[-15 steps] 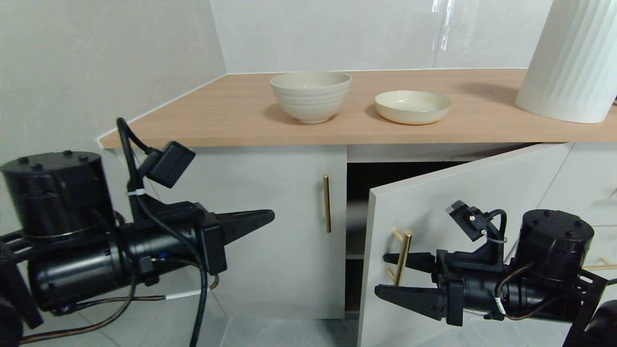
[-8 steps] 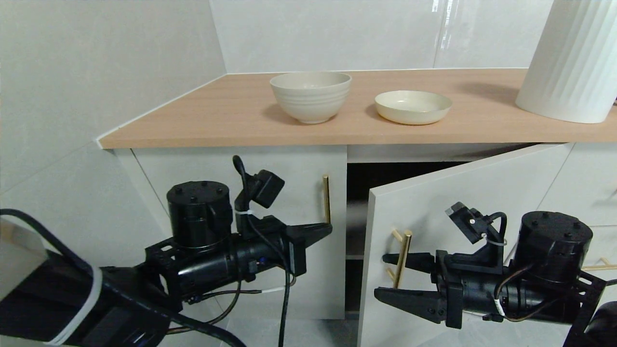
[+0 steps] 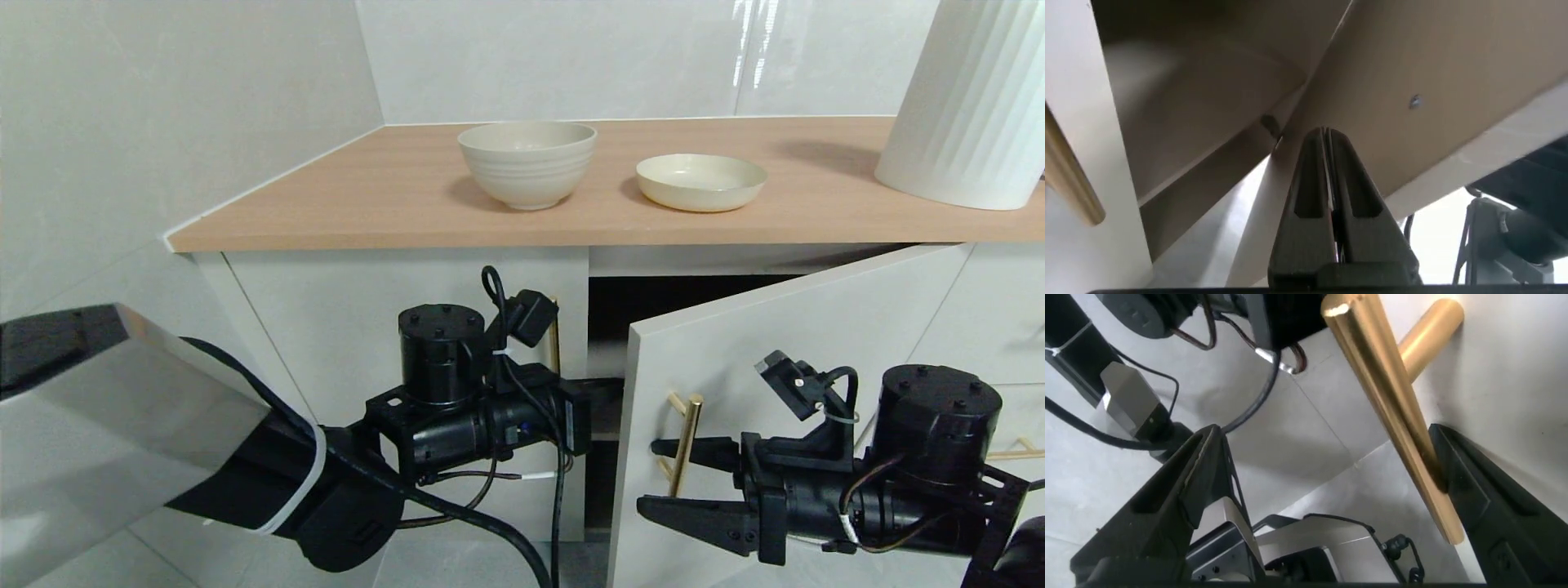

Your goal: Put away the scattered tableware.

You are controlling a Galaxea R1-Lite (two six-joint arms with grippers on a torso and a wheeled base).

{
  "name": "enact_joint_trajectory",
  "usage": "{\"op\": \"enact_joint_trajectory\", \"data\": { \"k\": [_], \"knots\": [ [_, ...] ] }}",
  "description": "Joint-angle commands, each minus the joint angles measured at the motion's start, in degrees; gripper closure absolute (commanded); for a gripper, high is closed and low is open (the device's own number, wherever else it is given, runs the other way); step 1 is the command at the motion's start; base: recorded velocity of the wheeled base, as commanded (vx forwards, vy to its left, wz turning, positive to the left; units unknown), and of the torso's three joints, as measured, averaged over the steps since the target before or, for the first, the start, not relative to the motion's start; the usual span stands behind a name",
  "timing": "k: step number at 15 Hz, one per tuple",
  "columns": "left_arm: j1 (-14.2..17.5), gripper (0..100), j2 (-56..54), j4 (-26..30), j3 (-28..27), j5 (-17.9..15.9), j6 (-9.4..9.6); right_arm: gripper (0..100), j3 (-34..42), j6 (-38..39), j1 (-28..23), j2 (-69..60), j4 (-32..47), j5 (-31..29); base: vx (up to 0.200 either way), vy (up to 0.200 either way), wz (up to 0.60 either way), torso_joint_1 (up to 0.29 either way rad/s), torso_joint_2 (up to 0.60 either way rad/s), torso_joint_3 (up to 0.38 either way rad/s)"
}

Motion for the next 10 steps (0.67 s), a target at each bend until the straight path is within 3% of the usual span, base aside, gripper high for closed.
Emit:
{"op": "enact_joint_trajectory", "data": {
  "k": [1, 7, 10],
  "knots": [
    [-0.9, 100, 0.6, -0.1, -0.3, -0.1, -0.05, 0, 0.1, -0.1, -0.7, 0.1, -0.2, -0.2, 0.000, 0.000, 0.00, 0.000, 0.00, 0.000],
    [-3.6, 100, 1.0, -0.1, -1.7, -0.6, -0.05, 0, -0.3, -1.5, -6.4, -0.4, -0.3, -0.3, 0.000, 0.000, 0.00, 0.000, 0.00, 0.000],
    [-3.7, 100, 0.9, 0.0, -1.7, -0.6, -0.05, 0, 0.7, -2.7, -9.1, -5.5, -0.2, -4.2, 0.000, 0.000, 0.00, 0.000, 0.00, 0.000]
  ]
}}
